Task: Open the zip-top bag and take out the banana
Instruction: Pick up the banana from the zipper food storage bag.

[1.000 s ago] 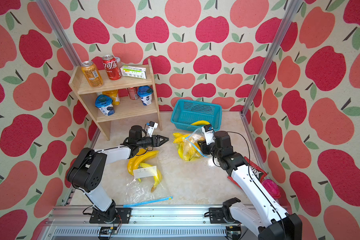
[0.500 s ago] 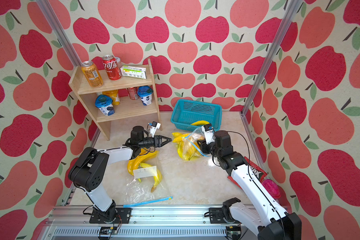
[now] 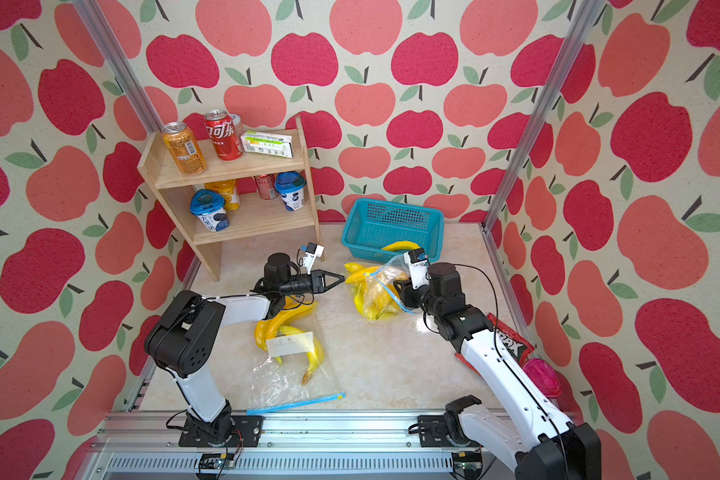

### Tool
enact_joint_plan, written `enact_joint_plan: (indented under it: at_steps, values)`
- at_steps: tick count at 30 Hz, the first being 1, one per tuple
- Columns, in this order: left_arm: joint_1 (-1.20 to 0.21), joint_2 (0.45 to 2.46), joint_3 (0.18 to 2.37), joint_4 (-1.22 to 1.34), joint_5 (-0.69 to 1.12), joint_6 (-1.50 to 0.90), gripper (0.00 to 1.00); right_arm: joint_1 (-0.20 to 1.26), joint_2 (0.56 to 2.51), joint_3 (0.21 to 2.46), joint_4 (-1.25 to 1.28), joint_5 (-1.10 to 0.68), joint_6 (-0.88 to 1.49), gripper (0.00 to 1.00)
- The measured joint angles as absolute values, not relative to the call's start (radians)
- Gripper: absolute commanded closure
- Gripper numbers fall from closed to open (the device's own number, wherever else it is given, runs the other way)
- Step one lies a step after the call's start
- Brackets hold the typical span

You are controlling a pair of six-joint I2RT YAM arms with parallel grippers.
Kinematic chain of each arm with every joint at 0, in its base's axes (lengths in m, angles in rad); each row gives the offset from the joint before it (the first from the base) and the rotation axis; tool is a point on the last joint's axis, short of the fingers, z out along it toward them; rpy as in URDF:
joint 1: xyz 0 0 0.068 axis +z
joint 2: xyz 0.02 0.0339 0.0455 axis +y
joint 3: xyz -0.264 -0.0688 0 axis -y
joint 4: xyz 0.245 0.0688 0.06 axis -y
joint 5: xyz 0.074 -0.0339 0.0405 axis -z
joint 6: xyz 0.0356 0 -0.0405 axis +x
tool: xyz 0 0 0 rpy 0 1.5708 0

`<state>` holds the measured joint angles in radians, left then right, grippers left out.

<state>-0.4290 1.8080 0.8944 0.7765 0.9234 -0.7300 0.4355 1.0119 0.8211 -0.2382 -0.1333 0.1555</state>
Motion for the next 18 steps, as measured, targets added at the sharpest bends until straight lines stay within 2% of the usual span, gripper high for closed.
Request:
enact_joint_plan:
  at_steps: [10, 18]
  values:
    - [-0.431, 1.83, 0.896, 0.765, 0.876, -0.73, 1.0, 0.435, 1.038, 0.822, -0.237, -0.132, 0.156, 0.83]
    - [-0.46, 1.785, 0.916, 0.502, 0.577, -0.565, 1.0, 0.436, 1.19, 0.954, -0.391, -0.152, 0.16, 0.85]
